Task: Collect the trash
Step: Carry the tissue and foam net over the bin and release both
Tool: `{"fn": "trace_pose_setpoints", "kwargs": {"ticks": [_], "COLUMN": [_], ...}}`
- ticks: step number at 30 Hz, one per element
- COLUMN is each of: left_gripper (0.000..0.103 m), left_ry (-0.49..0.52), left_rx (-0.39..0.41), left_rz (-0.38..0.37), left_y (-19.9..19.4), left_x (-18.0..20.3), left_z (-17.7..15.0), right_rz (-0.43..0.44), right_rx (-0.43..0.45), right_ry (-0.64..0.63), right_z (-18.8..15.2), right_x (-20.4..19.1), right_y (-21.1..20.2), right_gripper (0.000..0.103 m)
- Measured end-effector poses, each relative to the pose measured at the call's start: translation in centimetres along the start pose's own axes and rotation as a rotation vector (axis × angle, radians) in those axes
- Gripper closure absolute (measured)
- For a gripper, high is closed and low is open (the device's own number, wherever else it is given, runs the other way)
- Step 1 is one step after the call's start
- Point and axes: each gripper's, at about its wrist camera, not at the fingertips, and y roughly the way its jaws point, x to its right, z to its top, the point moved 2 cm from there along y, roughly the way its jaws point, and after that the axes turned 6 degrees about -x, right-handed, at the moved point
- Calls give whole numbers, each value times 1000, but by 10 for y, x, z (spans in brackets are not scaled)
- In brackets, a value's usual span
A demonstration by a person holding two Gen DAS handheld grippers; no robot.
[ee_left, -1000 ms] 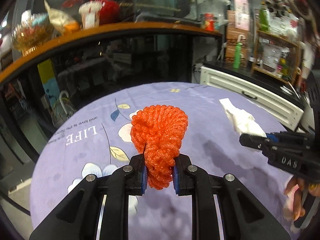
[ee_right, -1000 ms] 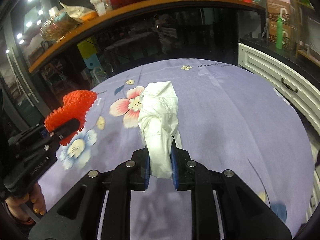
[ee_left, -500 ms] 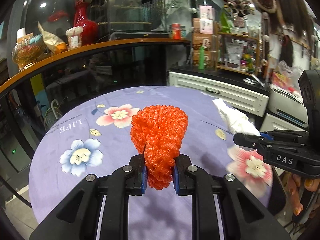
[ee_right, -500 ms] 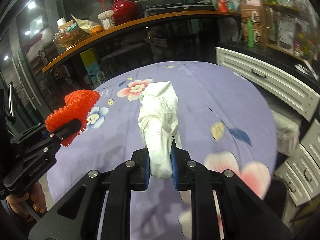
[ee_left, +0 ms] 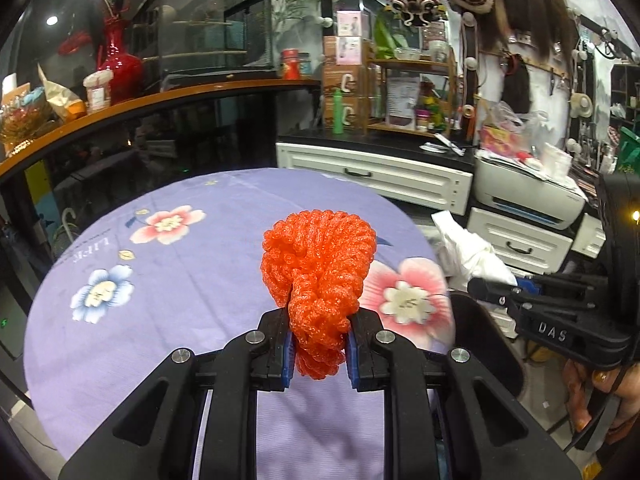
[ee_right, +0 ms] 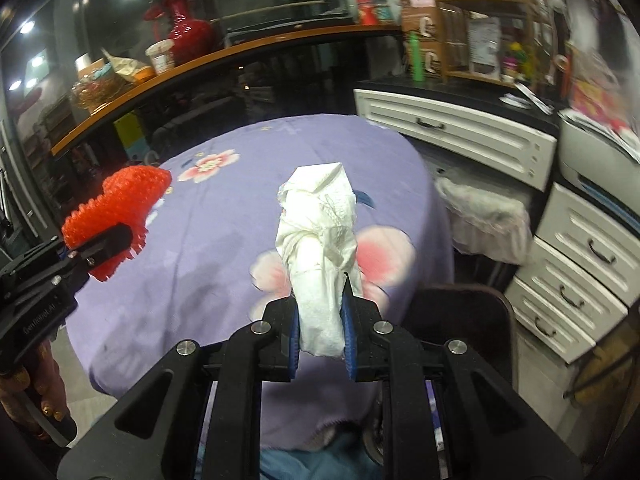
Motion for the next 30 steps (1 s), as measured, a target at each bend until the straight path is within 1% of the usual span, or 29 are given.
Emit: {"fn": "trace_pose_setpoints", "kwargs": {"ticks": [6, 10, 15, 19, 22, 26, 27, 29, 30], "left_gripper": [83, 83, 83, 83, 83, 83, 83, 83, 83], "left_ry": [22, 50, 98, 124, 146, 170, 178, 183, 184], "left_rx": [3, -10, -30, -52, -72, -94, -102, -116, -125], "left_rz": [-41, -86, -136, -174, -192, -199, -200, -206, -210], "left_y": [3, 9, 17, 24, 31, 40, 43, 47, 49], "left_x": [31, 55, 83, 102, 115, 129, 132, 136, 138], "left_z": [-4, -9, -16, -20, -24, -30, -31, -34, -36], "right_rz": [-63, -125, -158, -143, -146, -126, -120, -116, -113], "right_rx": [-17, -53, -119, -161, -182, -209, -218, -232, -237], "right_ry": [69, 96, 149, 189, 195, 221, 225, 238, 249], "right_z": [-32, -54, -78, -91, -97, -103, -105, -108, -110], "right_x": [39, 63, 94, 111, 115, 123, 125, 129, 131], "right_y": [-5, -2, 10, 22, 32, 45, 49, 56, 58], "right_gripper": [85, 85, 85, 85, 85, 85, 83, 74, 63]}}
